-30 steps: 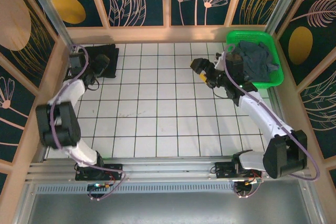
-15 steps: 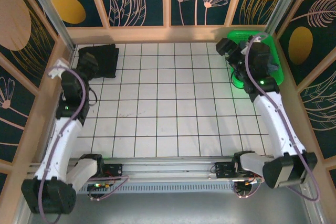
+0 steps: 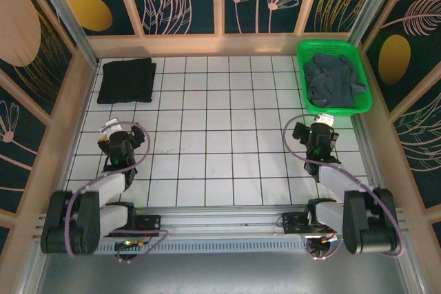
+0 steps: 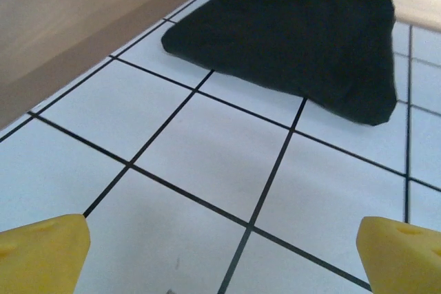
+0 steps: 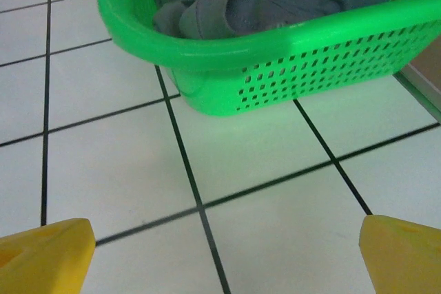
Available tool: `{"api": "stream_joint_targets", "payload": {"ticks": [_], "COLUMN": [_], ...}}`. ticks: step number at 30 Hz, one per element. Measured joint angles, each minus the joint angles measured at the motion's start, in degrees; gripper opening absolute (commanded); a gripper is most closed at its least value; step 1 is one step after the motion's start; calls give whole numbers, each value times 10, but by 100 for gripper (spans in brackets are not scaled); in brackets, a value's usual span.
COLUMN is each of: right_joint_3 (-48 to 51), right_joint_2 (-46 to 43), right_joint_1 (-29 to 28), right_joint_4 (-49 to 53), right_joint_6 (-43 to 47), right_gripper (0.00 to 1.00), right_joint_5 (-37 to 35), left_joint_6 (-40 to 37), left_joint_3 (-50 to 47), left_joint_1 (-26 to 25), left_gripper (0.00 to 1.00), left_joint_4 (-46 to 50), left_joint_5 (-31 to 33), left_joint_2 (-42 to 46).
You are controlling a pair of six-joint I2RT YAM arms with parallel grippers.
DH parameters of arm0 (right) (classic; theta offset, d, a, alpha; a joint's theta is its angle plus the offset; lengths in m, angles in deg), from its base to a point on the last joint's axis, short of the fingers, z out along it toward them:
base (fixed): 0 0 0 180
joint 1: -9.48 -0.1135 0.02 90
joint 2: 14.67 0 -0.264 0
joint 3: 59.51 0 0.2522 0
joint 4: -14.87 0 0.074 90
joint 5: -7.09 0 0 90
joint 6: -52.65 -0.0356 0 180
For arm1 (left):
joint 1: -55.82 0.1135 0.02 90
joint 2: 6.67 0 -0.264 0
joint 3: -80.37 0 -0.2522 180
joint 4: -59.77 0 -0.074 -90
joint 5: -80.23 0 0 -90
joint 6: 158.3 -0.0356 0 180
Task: Fold and stack the t-shirts
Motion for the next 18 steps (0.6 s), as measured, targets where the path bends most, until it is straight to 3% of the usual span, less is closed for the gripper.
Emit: {"api": "stream_joint_targets", "payload": {"ticks": [5,9,13,18], "right_joint_3": [5,-3,22,43], "right_joint_2": [103,173,210,219], "right_joint_1": [33,52,54,54], "right_joint_4": [-166,-251,-359,-413], "right_joint_6": [18,21,25,25], "right_gripper": [99,99,99,99], "right_joint_5": [37,76,103,109], "left_joint_6": [-37,-53,-71,-78], "left_joint_3": [48,73,-1,-14], "left_joint_1": [7,15,16,16], "left_gripper": [99,99,99,99], "left_joint_4": [-106,-156,-316,-327], "left_joint_5": [-13,-26,-55,-65], "left_joint_2": [-114,-150,-166,-180]}}
